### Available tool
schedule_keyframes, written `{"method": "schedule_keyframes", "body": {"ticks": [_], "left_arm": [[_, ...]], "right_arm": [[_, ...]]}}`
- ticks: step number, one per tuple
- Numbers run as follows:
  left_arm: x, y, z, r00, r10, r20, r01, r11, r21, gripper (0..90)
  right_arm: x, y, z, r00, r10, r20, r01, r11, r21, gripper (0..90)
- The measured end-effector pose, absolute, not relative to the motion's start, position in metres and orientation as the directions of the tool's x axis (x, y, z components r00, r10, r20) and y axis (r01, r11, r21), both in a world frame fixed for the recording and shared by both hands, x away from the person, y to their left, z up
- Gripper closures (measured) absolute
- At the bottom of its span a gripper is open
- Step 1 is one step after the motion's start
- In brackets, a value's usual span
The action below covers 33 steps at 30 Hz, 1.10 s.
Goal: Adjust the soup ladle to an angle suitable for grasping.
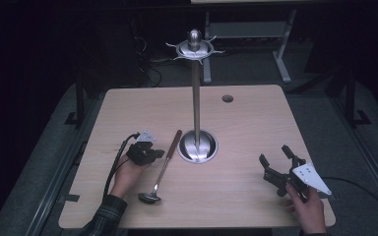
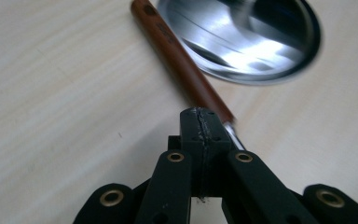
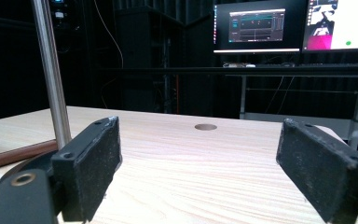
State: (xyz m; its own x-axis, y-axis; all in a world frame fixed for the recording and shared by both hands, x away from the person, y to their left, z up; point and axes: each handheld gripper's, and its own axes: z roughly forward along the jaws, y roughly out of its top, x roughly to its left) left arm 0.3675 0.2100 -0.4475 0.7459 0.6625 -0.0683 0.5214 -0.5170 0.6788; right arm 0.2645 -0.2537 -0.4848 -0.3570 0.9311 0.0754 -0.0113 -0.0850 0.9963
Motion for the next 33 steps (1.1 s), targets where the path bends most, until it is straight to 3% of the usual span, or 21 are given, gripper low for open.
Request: {"method": "schedule_keyframes", "body": {"ticks": [10, 18, 33], "left_arm": [[0.322, 0.209, -0.429, 0.766, 0.628, -0.133, 0.570, -0.570, 0.592, 89.2], [0.298, 0.205, -0.429, 0.776, 0.616, -0.132, 0.582, -0.621, 0.525, 89.3], [0.299, 0.195, -0.442, 0.780, 0.610, -0.135, 0.590, -0.647, 0.483, 89.9]], "right_arm": [[0.264, -0.253, -0.485, -0.359, 0.930, 0.072, -0.015, -0.083, 0.996, 12.8], [0.264, -0.253, -0.485, -0.359, 0.931, 0.070, -0.017, -0.082, 0.997, 12.8], [0.264, -0.253, -0.485, -0.360, 0.930, 0.069, -0.015, -0.080, 0.997, 12.8]]}}
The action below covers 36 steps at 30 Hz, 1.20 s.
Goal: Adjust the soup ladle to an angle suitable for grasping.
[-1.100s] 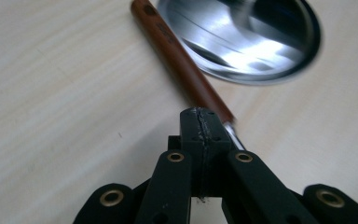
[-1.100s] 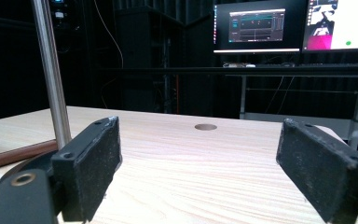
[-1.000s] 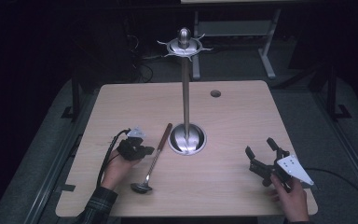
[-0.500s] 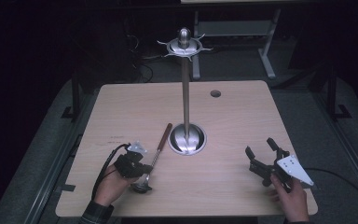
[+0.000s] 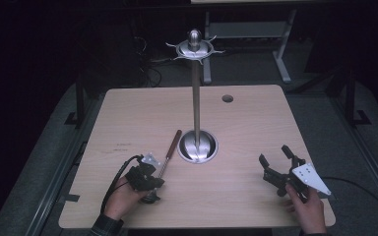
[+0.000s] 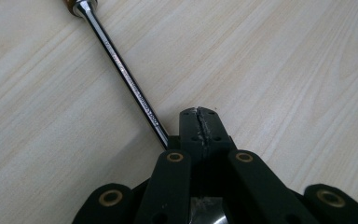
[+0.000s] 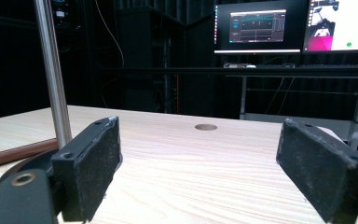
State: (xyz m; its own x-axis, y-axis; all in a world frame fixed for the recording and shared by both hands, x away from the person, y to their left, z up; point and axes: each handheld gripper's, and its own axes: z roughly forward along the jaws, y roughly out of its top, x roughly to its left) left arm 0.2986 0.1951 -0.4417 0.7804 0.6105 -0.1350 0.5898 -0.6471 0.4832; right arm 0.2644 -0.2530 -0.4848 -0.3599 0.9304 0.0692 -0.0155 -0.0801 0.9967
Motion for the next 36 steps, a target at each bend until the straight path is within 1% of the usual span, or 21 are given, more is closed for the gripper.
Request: {"method": "schedule_keyframes", "body": {"ticks": [13, 23, 27, 36], "left_arm": [[0.302, 0.208, -0.442, 0.775, 0.625, -0.094, 0.588, -0.659, 0.470, 89.9], [0.307, 0.227, -0.441, 0.745, 0.665, -0.055, 0.612, -0.649, 0.452, 90.0], [0.309, 0.232, -0.441, 0.739, 0.672, -0.050, 0.617, -0.644, 0.452, 90.0], [0.313, 0.246, -0.440, 0.707, 0.708, -0.007, 0.633, -0.628, 0.453, 90.0]], "right_arm": [[0.264, -0.254, -0.485, -0.360, 0.930, 0.072, -0.017, -0.084, 0.996, 12.8], [0.264, -0.254, -0.485, -0.360, 0.930, 0.074, -0.017, -0.086, 0.996, 12.8], [0.264, -0.254, -0.485, -0.360, 0.930, 0.073, -0.018, -0.085, 0.996, 12.8], [0.264, -0.254, -0.485, -0.360, 0.930, 0.072, -0.017, -0.084, 0.996, 12.8]]}}
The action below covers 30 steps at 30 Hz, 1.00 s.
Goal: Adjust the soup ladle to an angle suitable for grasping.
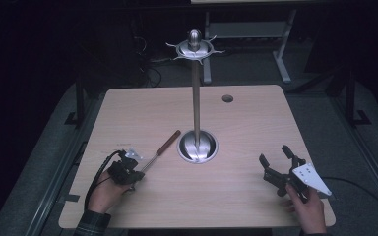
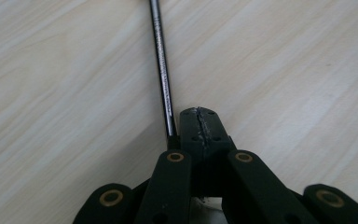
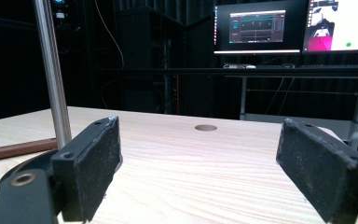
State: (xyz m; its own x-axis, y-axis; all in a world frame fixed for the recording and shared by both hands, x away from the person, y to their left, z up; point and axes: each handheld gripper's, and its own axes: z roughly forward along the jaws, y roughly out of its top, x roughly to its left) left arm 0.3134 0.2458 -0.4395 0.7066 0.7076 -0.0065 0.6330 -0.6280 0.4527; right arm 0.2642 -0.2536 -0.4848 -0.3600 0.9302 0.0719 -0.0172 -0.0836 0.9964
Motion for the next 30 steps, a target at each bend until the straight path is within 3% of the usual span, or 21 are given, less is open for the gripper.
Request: {"method": "schedule_keyframes", "body": {"ticks": [14, 30], "left_arm": [[0.329, 0.274, -0.437, 0.661, 0.748, 0.066, 0.646, -0.611, 0.457, 90.0], [0.332, 0.279, -0.431, 0.655, 0.754, 0.043, 0.649, -0.592, 0.478, 89.8]], "right_arm": [[0.264, -0.253, -0.485, -0.359, 0.931, 0.070, -0.017, -0.082, 0.997, 12.8], [0.264, -0.253, -0.485, -0.359, 0.931, 0.070, -0.016, -0.081, 0.997, 12.8]]}}
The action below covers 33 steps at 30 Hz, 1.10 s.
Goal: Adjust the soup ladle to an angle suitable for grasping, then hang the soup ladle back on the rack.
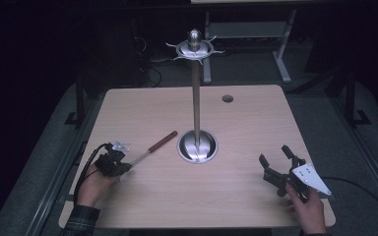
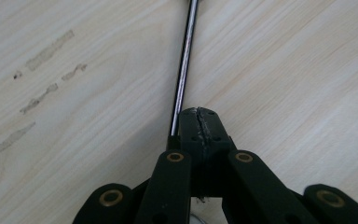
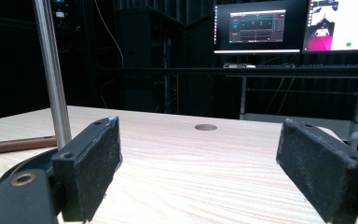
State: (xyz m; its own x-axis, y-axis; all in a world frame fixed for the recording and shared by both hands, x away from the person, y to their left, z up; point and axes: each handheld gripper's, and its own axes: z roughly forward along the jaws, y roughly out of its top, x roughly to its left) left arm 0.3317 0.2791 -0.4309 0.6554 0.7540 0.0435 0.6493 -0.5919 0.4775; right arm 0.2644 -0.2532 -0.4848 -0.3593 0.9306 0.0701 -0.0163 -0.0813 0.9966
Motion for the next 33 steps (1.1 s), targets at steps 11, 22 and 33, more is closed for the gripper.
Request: {"method": "schedule_keyframes", "body": {"ticks": [11, 22, 33], "left_arm": [[0.350, 0.265, -0.410, 0.710, 0.704, -0.005, 0.611, -0.613, 0.500, 85.4], [0.376, 0.248, -0.399, 0.746, 0.665, -0.022, 0.579, -0.632, 0.515, 73.5], [0.410, 0.223, -0.417, 0.782, 0.623, 0.027, 0.544, -0.702, 0.459, 65.4]], "right_arm": [[0.265, -0.253, -0.485, -0.359, 0.931, 0.070, -0.013, -0.080, 0.997, 12.8], [0.265, -0.253, -0.485, -0.355, 0.932, 0.067, -0.008, -0.074, 0.997, 12.8], [0.265, -0.253, -0.485, -0.352, 0.934, 0.066, -0.008, -0.074, 0.997, 12.8]]}}
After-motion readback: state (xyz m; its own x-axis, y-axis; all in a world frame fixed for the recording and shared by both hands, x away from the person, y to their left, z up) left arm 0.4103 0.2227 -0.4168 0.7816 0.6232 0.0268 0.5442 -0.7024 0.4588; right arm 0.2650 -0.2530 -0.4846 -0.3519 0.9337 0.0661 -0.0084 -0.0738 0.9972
